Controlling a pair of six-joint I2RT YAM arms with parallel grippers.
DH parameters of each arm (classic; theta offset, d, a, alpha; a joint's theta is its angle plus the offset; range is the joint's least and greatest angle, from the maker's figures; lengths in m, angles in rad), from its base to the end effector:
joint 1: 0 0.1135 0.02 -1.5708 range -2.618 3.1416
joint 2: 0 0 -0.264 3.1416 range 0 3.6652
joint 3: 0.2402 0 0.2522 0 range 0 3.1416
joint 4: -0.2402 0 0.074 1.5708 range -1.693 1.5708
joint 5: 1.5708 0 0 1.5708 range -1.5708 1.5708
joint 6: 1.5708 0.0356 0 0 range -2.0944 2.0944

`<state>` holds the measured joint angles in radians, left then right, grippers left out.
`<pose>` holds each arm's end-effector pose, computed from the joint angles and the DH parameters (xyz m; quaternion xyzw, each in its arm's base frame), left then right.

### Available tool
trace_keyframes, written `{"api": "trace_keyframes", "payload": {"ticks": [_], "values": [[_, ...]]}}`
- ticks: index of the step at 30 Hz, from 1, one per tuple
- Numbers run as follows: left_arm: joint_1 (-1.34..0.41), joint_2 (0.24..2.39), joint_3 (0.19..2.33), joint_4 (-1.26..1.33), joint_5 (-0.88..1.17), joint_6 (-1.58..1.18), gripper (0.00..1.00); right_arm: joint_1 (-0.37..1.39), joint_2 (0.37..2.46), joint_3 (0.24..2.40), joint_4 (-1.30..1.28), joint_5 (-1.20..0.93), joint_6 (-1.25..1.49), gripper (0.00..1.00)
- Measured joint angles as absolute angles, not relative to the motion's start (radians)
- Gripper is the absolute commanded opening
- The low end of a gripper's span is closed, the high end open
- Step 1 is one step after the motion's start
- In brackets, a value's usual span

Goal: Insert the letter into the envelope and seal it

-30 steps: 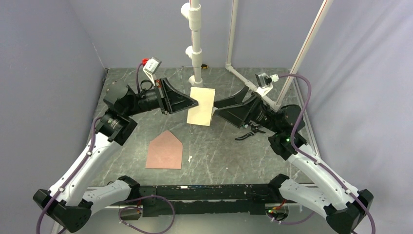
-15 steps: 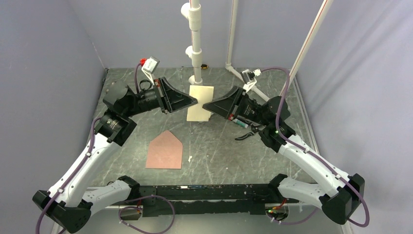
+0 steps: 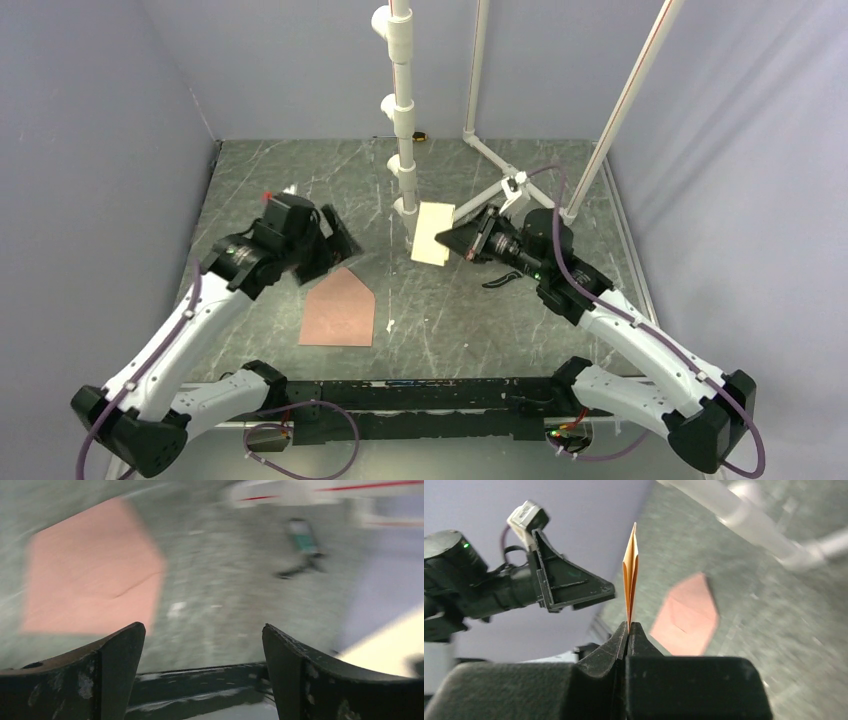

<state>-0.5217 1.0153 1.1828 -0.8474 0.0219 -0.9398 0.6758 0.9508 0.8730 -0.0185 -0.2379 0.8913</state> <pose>0.1709 -0.0991 0.3689 -0.1826 0.8837 -0.2949 0.3142 0.1692 0.1464 0.3587 -0.0003 0.7394 0.5334 0.4109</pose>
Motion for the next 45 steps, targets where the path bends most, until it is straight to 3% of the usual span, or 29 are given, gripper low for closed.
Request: {"api": "trace_keyframes", "payload": {"ticks": [6,17,28,45], "values": [[-0.458,1.079,0.898,-1.022,-0.202,-1.038,0.93,0.676,0.948,0.755,-0.175,-0.159,0.855,0.00],[-0.228,1.115,0.662,-0.860,-0.258,-1.030,0.93,0.676,0.971,0.729,-0.194,-0.171,0.717,0.00],[-0.086,1.263,0.607,-0.458,-0.007,-0.859,0.77,0.676,1.001,0.724,-0.200,-0.214,0.651,0.00],[-0.196,1.369,0.584,-0.201,0.340,-0.754,0.64,0.730,1.013,0.638,-0.170,-0.245,0.669,0.00]]}}
